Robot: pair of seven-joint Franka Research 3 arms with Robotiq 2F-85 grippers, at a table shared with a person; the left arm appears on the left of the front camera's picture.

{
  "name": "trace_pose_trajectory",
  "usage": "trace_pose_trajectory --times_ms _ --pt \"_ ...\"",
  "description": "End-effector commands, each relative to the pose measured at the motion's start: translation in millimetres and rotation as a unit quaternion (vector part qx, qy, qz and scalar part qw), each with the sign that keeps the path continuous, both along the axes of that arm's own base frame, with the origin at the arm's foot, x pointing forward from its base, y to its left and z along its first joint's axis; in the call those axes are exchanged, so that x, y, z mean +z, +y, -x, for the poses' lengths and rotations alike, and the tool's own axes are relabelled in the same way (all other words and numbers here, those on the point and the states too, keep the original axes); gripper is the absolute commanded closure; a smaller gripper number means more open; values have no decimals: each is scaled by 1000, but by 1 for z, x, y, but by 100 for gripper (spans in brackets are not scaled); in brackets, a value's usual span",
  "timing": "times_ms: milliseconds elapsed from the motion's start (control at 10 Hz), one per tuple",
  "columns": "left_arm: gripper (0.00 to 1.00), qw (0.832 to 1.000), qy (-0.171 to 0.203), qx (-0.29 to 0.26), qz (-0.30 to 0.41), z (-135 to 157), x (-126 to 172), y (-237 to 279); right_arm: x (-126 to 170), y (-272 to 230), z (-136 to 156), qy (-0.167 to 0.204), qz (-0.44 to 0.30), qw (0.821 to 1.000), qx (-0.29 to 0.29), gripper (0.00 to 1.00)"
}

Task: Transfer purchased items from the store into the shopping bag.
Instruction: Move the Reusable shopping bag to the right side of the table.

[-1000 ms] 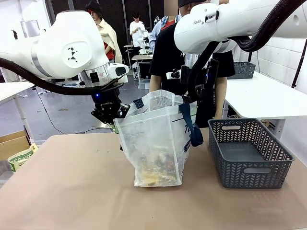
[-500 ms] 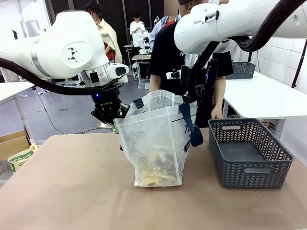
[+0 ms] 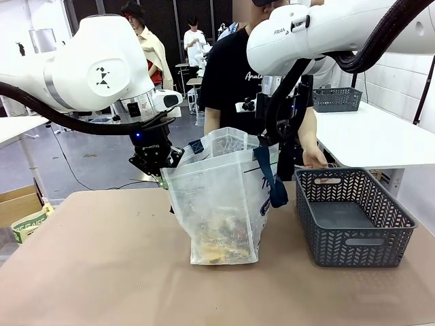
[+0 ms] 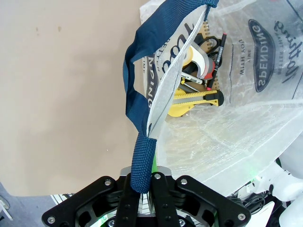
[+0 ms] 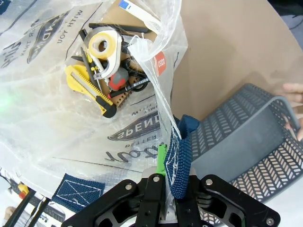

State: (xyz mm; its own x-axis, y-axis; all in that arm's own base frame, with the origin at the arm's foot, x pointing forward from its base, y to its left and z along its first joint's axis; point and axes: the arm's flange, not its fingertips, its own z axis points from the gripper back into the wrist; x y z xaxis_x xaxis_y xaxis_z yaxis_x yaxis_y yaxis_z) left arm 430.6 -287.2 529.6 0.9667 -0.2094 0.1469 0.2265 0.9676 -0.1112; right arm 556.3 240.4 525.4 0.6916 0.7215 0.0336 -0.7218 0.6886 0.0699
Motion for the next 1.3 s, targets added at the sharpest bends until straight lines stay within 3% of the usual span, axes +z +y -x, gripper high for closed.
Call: trace_pose_trajectory --times_ms 0,900,1200 --pt "100 1000 -1 1 -1 0 0 1 -1 -3 -1 1 3 1000 -8 100" --pt "100 1000 0 0 0 0 0 0 0 0 0 0 0 1000 0 100" --pt "100 999 -26 13 14 -7 1 -12 8 18 9 -5 -30 1000 4 100"
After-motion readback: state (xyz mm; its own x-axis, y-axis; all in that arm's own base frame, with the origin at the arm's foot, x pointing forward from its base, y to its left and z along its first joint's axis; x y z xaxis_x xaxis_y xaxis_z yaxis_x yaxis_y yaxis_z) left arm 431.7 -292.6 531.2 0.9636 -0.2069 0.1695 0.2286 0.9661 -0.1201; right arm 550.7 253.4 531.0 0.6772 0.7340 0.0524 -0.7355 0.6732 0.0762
